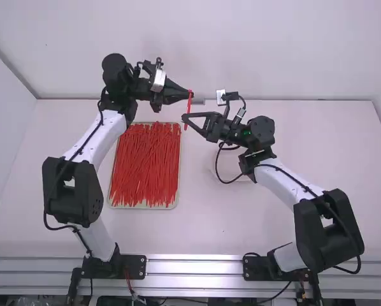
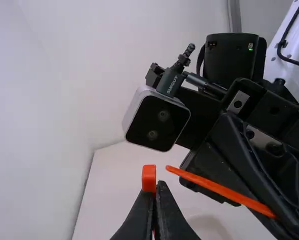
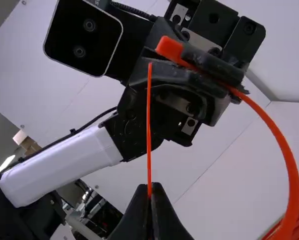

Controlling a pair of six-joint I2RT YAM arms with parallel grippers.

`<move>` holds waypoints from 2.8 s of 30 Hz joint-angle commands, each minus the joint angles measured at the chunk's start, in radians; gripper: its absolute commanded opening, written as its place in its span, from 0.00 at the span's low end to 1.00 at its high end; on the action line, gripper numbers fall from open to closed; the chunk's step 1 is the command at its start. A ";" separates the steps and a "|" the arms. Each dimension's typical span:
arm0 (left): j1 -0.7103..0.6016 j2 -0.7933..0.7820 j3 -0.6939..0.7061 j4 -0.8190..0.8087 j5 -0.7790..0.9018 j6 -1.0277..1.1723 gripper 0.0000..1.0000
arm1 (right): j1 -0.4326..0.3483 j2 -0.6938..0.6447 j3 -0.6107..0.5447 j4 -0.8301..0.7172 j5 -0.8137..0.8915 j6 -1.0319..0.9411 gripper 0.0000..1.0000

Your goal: Fasten the cable tie

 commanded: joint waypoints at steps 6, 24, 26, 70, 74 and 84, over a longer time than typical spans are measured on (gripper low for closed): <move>-0.008 0.002 0.022 0.016 0.021 0.005 0.02 | 0.000 0.005 -0.008 0.003 0.003 0.004 0.00; -0.023 0.002 0.022 0.026 0.021 0.030 0.02 | -0.001 0.005 -0.008 0.000 0.018 0.004 0.00; -0.015 0.002 0.022 0.028 0.021 0.029 0.02 | -0.005 0.005 -0.008 0.000 0.017 0.004 0.00; -0.006 0.002 0.022 0.032 0.021 0.030 0.02 | -0.015 0.005 -0.008 0.003 -0.002 0.030 0.00; -0.007 0.002 0.022 0.032 0.021 0.029 0.02 | -0.014 0.005 -0.008 0.003 -0.002 0.029 0.00; -0.019 0.002 0.022 -0.015 0.021 0.031 0.02 | -0.021 0.005 -0.008 0.034 0.032 0.030 0.00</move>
